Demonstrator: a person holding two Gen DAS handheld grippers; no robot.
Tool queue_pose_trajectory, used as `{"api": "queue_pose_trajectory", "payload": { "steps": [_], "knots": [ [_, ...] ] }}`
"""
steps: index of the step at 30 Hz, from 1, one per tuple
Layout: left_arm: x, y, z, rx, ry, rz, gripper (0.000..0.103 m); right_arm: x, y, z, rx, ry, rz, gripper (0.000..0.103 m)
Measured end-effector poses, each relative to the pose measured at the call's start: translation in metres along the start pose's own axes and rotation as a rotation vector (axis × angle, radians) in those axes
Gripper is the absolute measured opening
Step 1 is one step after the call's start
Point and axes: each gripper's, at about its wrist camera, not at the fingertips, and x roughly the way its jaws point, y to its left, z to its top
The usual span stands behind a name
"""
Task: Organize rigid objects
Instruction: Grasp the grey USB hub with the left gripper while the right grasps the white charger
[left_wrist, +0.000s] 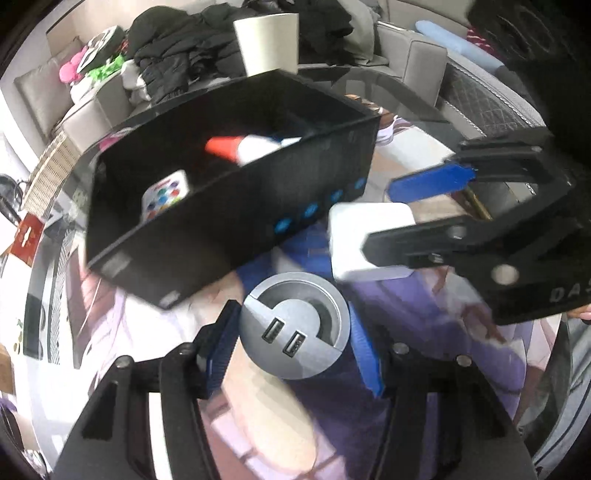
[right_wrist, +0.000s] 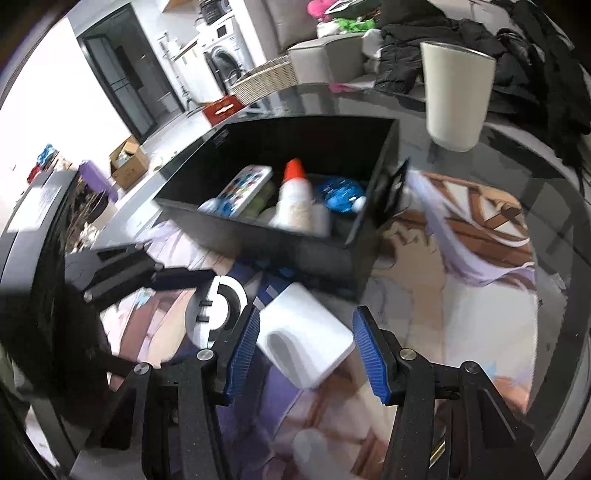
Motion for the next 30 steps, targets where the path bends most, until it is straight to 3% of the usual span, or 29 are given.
{"api": "queue_pose_trajectory", "payload": {
  "steps": [4,7,15,21,25,30],
  "knots": [
    [-0.010,0.007,-0.019,-0.024,0.000,0.003,0.057,-0.001,0.019,-0.012,-0.036,0.035,0.030,0.054],
    [-0.013,0.012,-0.027,-0.024,-0.007,0.016,0.057,0.002,0.035,-0.017,-0.087,0.027,-0.032,0.054],
    [-0.016,0.018,-0.032,-0.035,-0.005,0.007,0.057,0.027,0.049,-0.011,-0.103,0.052,-0.099,0.054],
    [-0.015,0.019,-0.033,-0.042,0.005,0.008,0.058,0.031,0.054,-0.013,-0.097,0.076,-0.059,0.054],
    [-0.012,0.017,-0.029,-0.047,0.003,0.017,0.059,0.036,0.062,-0.016,-0.139,0.053,-0.118,0.054],
    [-0.012,0.015,-0.028,-0.049,0.007,0.015,0.057,0.035,0.066,-0.019,-0.167,0.031,-0.154,0.045]
  ]
}}
